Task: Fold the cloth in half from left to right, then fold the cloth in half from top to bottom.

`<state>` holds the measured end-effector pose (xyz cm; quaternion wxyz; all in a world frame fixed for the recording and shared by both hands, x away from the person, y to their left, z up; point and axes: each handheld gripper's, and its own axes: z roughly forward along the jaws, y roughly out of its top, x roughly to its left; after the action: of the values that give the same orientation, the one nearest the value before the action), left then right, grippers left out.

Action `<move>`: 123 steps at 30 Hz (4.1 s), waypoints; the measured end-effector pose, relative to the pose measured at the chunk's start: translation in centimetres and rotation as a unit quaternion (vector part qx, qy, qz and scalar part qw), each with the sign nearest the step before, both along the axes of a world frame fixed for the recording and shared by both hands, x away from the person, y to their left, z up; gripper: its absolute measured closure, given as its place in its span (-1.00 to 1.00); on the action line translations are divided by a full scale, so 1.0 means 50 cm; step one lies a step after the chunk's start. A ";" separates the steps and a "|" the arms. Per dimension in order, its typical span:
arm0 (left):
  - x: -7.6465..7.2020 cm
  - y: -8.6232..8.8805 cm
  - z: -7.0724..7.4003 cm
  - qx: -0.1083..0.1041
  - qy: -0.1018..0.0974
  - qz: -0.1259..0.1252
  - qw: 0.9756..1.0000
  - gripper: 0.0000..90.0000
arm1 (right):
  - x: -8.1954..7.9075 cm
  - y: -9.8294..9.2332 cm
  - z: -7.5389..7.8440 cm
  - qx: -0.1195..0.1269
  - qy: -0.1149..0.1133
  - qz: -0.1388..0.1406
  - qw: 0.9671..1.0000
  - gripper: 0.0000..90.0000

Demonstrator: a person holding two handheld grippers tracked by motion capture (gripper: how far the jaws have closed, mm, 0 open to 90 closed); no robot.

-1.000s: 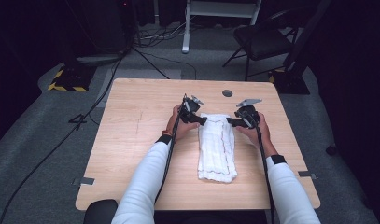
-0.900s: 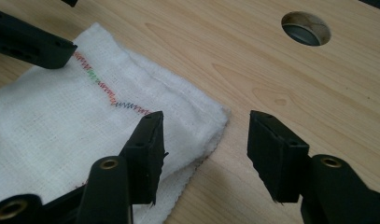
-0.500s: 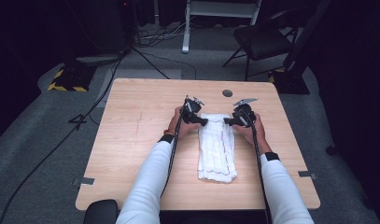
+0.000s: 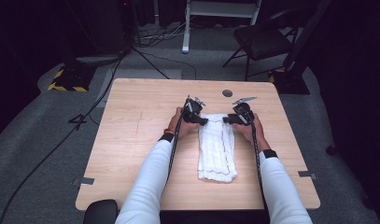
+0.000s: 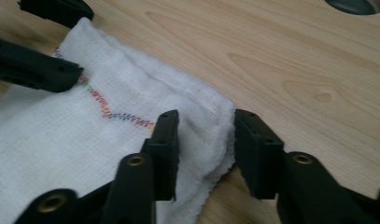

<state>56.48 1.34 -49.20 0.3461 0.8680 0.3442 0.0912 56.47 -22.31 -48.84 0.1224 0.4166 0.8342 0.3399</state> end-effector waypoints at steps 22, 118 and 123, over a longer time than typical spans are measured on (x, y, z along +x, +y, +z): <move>0.005 -0.007 0.008 0.006 0.003 -0.020 1.000 0.81 | 0.001 0.031 0.014 -0.041 -0.013 0.017 0.999 0.85; -0.246 0.066 0.090 -0.051 -0.104 -0.155 0.981 0.83 | -0.266 -0.022 0.113 0.044 -0.129 0.152 0.979 0.86; -0.264 0.062 0.088 -0.044 -0.103 -0.165 0.980 0.83 | -0.279 -0.024 0.110 0.041 -0.125 0.158 0.979 0.86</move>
<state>43.28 4.47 -44.80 0.4281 0.8825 0.1627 0.1066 42.51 -23.51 -43.35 0.1535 0.2378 0.8531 0.4382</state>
